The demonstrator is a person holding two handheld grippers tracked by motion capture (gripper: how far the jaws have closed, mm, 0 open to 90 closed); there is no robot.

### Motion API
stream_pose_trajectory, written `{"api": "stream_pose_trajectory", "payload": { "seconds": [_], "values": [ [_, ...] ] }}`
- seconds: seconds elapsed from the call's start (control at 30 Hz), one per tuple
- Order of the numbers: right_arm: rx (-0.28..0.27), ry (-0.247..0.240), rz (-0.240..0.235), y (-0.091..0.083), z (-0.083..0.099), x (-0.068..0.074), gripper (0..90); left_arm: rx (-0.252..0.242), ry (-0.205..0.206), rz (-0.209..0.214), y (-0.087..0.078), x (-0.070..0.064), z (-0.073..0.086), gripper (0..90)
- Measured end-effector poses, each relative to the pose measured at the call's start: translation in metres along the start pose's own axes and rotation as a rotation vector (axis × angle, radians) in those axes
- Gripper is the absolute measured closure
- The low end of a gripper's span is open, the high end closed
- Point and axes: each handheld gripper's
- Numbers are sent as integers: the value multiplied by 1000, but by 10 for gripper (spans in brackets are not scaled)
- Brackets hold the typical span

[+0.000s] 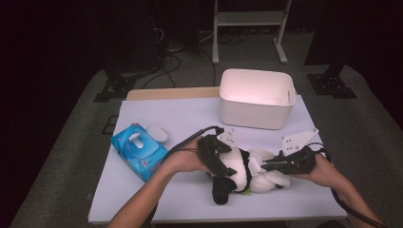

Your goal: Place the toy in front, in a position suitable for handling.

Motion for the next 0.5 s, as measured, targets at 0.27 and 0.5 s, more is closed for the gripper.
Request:
{"api": "stream_pose_trajectory", "payload": {
  "seconds": [0.27,0.5],
  "values": [
    [-15,-22,-9,15,-9,-3,850,15,31,-12,-8,-8,2,209],
    [-23,25,-11,12,8,2,855,51,42,-79,-2,-7,-7,217]
  ]
}}
Point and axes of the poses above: each handheld gripper's, and its own axes: y roughly forward along the jaws, z roughly out of its underside, x roughly to its left
